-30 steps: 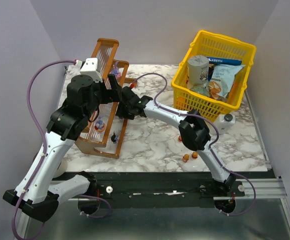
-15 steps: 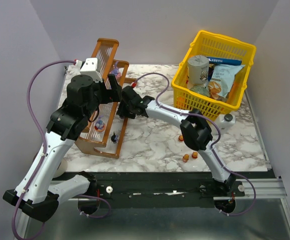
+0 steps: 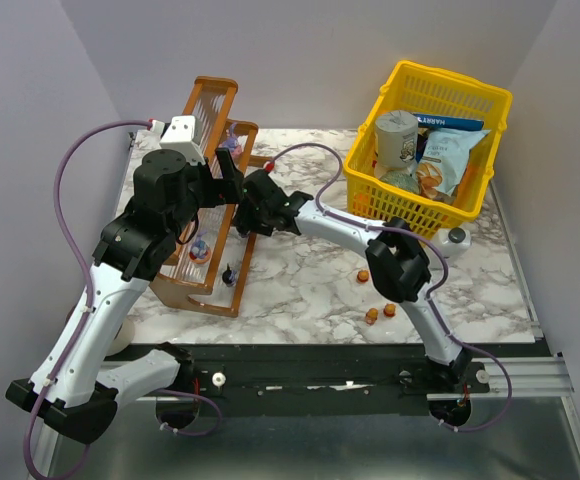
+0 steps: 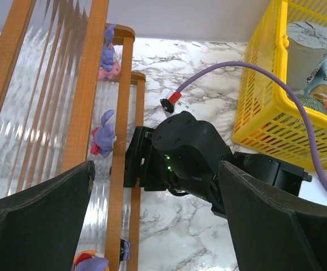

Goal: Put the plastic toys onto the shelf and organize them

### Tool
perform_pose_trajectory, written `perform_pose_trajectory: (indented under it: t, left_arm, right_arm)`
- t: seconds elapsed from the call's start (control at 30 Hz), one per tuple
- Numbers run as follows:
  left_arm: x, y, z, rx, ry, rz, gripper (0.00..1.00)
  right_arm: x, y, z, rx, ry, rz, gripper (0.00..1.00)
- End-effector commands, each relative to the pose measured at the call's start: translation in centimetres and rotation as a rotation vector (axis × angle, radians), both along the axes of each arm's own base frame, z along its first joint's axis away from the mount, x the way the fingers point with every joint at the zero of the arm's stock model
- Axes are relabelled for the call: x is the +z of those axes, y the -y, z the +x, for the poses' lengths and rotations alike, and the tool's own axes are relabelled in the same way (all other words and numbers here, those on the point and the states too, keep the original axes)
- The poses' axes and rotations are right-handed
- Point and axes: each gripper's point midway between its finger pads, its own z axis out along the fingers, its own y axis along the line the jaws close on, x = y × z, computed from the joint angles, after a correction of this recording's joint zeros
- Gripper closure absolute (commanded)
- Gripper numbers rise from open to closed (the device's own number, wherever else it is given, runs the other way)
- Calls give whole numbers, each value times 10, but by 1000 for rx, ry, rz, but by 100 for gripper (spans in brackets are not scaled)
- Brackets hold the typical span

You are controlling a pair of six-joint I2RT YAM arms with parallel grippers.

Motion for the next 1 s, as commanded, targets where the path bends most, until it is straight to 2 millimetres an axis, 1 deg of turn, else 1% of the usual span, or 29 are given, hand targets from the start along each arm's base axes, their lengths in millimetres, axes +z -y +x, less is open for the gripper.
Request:
perform_pose_trajectory:
  t: [0.0, 0.1, 0.17, 0.37, 0.4, 0.5, 0.57, 0.6, 0.63, 0.67, 0.7, 0.77, 0.8, 0.87, 0.97]
  left_arm:
    - [3, -6, -2, 11, 15, 3, 1]
    - [3, -5, -3, 9, 15, 1, 1]
    - [2, -5, -3, 9, 14, 0, 1]
    - [4, -5, -5, 5, 17, -5, 1]
    - [5, -5, -5, 6, 18, -7, 1]
    - [5, -4, -5, 0, 17, -11, 1]
    - [5, -4, -6, -1, 18, -12, 1]
    - [6, -4, -5, -1, 19, -14, 1]
    - [5, -4, -6, -3, 18, -11, 1]
    - [5, -4, -6, -2, 17, -12, 1]
    - [5, -4, -6, -2, 18, -13, 1]
    - [5, -4, -6, -1, 17, -12, 1]
    - [4, -4, -5, -2, 15, -12, 1]
    - [5, -3, -6, -5, 18, -13, 1]
    - [4, -3, -5, -5, 14, -8, 1]
  right_arm:
    - [23, 4, 0, 6, 33, 32, 35]
    - [25, 9, -1, 0, 41, 31, 35]
    - [33, 8, -3, 7, 51, 48, 35]
    - [37, 8, -6, 23, 65, 74, 35]
    - [41, 8, -7, 22, 69, 79, 35]
    - [39, 17, -6, -2, 68, 66, 36]
    - [38, 28, -5, -39, 61, 58, 40]
    - [38, 32, -4, -50, 58, 59, 47]
    - [37, 37, -3, -67, 52, 58, 52]
    - [36, 47, -1, -95, 47, 59, 55]
    - [38, 48, 2, -101, 60, 74, 61]
    - [39, 55, 6, -114, 64, 81, 65]
    - [37, 57, 6, -114, 58, 80, 68]
    - [35, 57, 8, -112, 47, 88, 70]
    - [29, 52, 10, -93, 33, 93, 76]
